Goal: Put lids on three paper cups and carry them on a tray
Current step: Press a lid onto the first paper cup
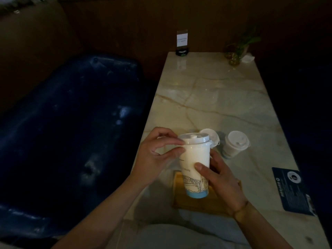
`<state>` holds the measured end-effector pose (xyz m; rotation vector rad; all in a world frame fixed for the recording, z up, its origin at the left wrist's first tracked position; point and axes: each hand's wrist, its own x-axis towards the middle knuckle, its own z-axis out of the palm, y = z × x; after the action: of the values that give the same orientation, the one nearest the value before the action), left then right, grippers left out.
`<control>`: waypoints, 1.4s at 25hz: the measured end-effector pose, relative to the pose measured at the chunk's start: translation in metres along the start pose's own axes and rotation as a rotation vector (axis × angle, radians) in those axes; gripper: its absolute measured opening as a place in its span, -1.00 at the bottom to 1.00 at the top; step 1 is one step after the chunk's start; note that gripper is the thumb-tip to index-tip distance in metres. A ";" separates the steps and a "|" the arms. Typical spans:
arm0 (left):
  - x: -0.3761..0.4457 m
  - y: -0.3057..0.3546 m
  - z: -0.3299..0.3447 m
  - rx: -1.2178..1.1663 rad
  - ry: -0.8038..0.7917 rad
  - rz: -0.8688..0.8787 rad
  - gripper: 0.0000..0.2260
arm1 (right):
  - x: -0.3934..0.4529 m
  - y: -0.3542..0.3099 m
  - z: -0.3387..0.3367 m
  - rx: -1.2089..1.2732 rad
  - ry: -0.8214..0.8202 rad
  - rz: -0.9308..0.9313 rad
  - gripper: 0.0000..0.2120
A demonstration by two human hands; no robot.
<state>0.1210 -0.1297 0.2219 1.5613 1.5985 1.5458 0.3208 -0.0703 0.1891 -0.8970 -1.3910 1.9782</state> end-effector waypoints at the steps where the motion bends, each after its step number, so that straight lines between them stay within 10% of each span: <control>1: 0.001 0.000 0.000 0.027 0.009 0.030 -0.85 | 0.000 -0.002 0.002 -0.014 0.003 -0.008 -0.35; 12: 0.008 0.001 0.008 0.188 0.071 0.186 -0.88 | 0.008 -0.007 0.020 -0.245 0.233 -0.137 -0.28; 27: 0.032 0.017 -0.006 0.186 0.041 0.261 -0.89 | 0.017 -0.022 0.003 0.363 -0.113 0.100 -0.25; 35: 0.033 0.011 0.001 0.358 0.051 0.205 -0.86 | 0.033 -0.023 0.009 0.030 0.142 -0.044 -0.43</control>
<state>0.1171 -0.1036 0.2440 1.9405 1.8743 1.4678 0.2949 -0.0431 0.2066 -0.9653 -1.2877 1.8601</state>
